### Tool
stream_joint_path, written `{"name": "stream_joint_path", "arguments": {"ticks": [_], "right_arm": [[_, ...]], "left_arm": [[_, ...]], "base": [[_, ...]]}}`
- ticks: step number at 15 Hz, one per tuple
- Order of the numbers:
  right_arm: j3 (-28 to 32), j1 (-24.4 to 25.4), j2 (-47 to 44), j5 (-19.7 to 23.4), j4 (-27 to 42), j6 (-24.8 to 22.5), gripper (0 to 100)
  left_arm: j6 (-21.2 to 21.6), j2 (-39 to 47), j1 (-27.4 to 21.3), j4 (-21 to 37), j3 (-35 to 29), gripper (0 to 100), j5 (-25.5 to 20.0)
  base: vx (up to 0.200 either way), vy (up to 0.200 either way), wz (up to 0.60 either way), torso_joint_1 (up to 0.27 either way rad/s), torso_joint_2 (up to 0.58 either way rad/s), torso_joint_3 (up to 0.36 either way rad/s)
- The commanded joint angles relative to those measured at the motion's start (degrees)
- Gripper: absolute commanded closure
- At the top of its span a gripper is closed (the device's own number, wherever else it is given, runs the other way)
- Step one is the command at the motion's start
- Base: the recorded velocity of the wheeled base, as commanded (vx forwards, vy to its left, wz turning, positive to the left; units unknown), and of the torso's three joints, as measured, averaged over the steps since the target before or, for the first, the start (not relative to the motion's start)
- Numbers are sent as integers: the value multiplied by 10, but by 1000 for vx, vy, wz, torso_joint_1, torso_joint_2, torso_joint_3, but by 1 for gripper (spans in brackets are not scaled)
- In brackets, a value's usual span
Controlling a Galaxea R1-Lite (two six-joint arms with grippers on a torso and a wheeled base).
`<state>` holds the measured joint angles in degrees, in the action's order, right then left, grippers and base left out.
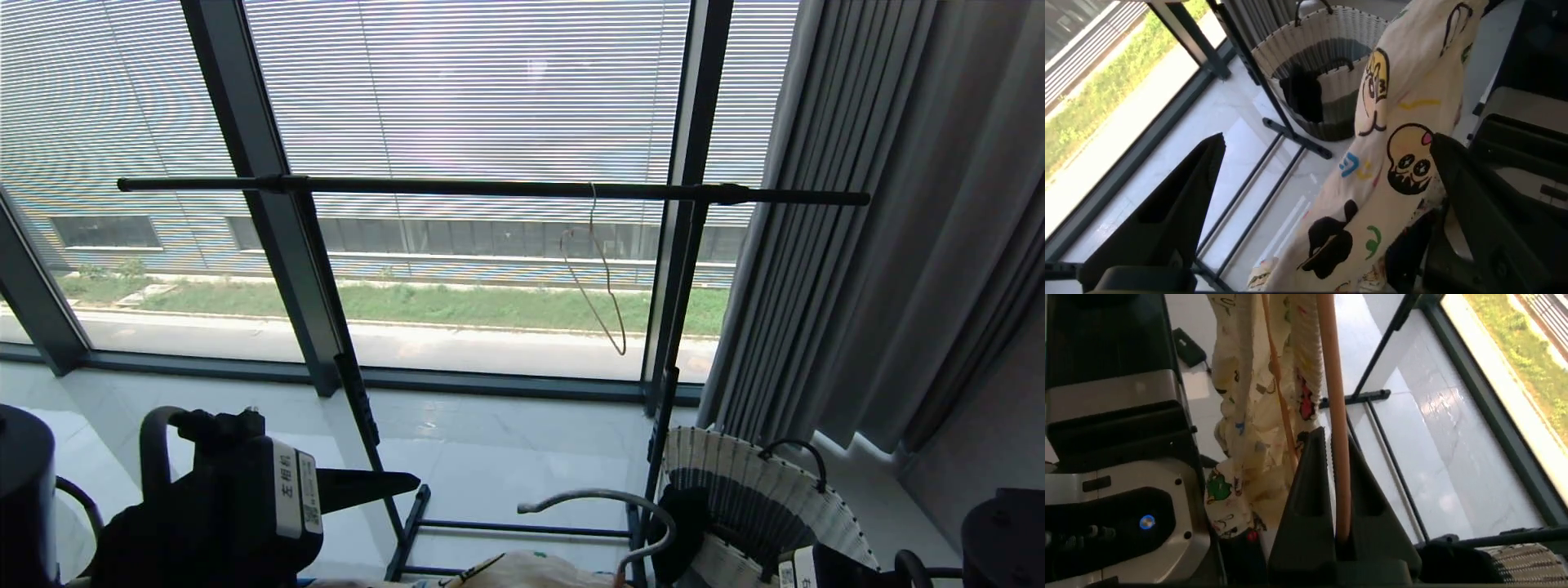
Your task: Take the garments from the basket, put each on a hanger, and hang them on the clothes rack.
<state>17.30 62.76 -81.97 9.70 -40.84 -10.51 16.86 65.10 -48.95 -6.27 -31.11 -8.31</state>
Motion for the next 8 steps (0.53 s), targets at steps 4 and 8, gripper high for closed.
{"name": "stream_joint_path", "arguments": {"ticks": [4,8], "right_arm": [[9,35,1,1,-1,-18,100],[27,40,-2,-1,0,-17,100]], "left_arm": [[7,13,-21,-1,23,0,-1],[31,21,-23,-1,25,0,-1]], "base": [[0,0,0,0,0,0],[0,0,0,0,0,0]]}}
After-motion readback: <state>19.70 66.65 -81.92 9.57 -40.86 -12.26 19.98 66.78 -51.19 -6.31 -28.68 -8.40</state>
